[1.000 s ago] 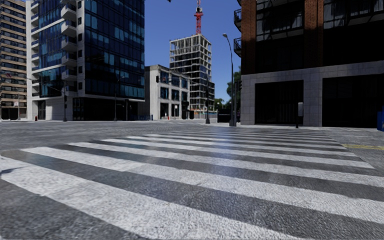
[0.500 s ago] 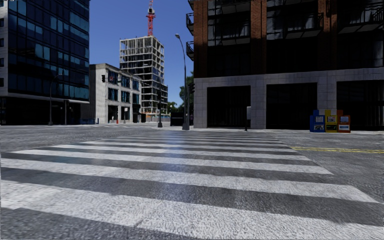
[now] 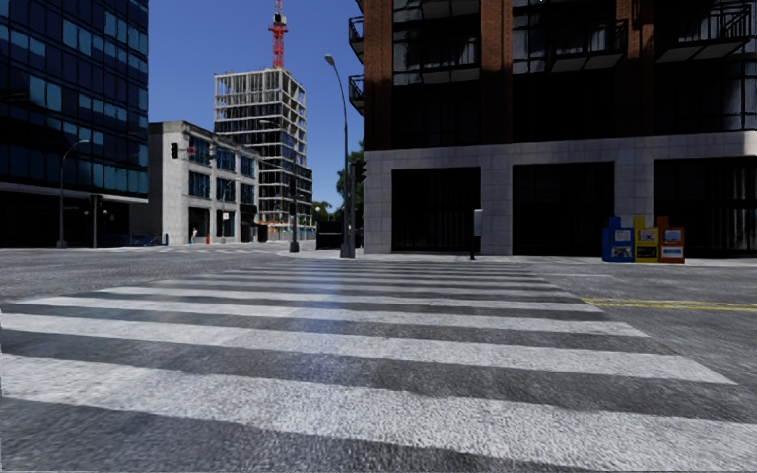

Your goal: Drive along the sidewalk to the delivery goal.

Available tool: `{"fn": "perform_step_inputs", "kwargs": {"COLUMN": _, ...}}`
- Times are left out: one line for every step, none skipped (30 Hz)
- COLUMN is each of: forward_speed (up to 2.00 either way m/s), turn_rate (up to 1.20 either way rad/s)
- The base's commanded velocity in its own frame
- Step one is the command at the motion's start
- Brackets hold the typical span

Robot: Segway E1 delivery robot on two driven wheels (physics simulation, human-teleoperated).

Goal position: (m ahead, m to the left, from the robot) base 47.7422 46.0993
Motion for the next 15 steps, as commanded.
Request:
{"fn": "perform_step_inputs", "kwargs": {"forward_speed": 2.00, "turn_rate": 0.00}}
{"fn": "perform_step_inputs", "kwargs": {"forward_speed": 2.00, "turn_rate": 0.00}}
{"fn": "perform_step_inputs", "kwargs": {"forward_speed": 2.00, "turn_rate": 0.00}}
{"fn": "perform_step_inputs", "kwargs": {"forward_speed": 2.00, "turn_rate": 0.00}}
{"fn": "perform_step_inputs", "kwargs": {"forward_speed": 2.00, "turn_rate": 0.00}}
{"fn": "perform_step_inputs", "kwargs": {"forward_speed": 2.00, "turn_rate": 0.00}}
{"fn": "perform_step_inputs", "kwargs": {"forward_speed": 2.00, "turn_rate": 0.00}}
{"fn": "perform_step_inputs", "kwargs": {"forward_speed": 2.00, "turn_rate": 0.00}}
{"fn": "perform_step_inputs", "kwargs": {"forward_speed": 2.00, "turn_rate": 0.00}}
{"fn": "perform_step_inputs", "kwargs": {"forward_speed": 2.00, "turn_rate": 0.00}}
{"fn": "perform_step_inputs", "kwargs": {"forward_speed": 2.00, "turn_rate": 0.00}}
{"fn": "perform_step_inputs", "kwargs": {"forward_speed": 2.00, "turn_rate": 0.00}}
{"fn": "perform_step_inputs", "kwargs": {"forward_speed": 2.00, "turn_rate": 0.00}}
{"fn": "perform_step_inputs", "kwargs": {"forward_speed": 2.00, "turn_rate": 0.00}}
{"fn": "perform_step_inputs", "kwargs": {"forward_speed": 2.00, "turn_rate": 0.00}}
